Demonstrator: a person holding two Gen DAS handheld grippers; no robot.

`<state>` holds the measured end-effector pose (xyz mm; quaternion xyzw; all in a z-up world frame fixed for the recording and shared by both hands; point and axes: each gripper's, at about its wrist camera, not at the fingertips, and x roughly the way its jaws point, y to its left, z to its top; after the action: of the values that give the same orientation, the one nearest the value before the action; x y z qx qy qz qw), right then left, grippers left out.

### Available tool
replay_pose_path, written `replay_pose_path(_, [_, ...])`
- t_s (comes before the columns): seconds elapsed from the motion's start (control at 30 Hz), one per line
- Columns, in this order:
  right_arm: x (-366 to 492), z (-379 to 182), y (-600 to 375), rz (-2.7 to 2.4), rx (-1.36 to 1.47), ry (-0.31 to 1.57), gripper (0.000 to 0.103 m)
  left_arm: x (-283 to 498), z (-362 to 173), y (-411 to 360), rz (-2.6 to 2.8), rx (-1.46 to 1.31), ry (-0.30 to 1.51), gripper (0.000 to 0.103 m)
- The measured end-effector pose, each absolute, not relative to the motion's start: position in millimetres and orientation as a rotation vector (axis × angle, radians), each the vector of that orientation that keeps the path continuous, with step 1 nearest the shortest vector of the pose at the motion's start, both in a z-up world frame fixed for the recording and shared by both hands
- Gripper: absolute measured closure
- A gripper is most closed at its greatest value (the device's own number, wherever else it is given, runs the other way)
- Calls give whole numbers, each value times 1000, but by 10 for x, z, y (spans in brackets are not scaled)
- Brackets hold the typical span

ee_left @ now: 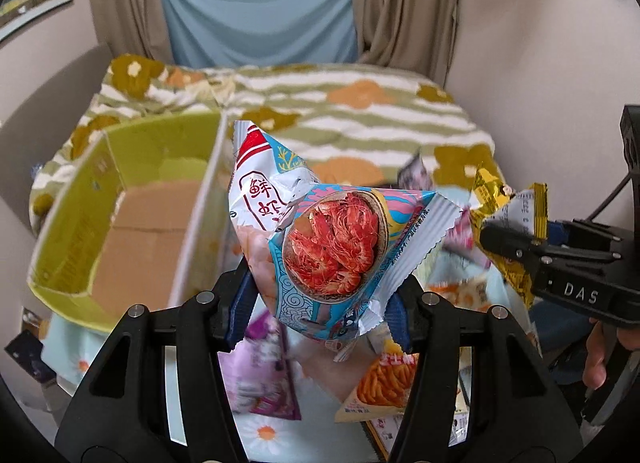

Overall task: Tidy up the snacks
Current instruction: 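Carry both bags into the yellow box and open both tools to drop them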

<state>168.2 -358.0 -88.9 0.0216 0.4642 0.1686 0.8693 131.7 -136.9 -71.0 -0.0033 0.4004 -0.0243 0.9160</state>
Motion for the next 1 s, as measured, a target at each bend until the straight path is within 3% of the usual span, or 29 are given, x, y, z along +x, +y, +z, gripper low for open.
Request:
replay_pose_path(0.4, [1858, -182, -2531, 422, 87, 753, 58, 1645, -192, -206, 3, -41, 732, 50])
replay_pose_path(0.53, [2046, -128, -2060, 426, 103, 761, 58, 1826, -141, 282, 19, -30, 733, 49])
replay_pose_path(0.77, [2437, -280, -1155, 414, 61, 822, 58, 2316, -351, 1065, 23, -15, 785, 49])
replay_pose_path(1.0, [2772, -601, -634, 378, 58, 889, 58, 2820, -910, 1417, -37, 8, 916, 48])
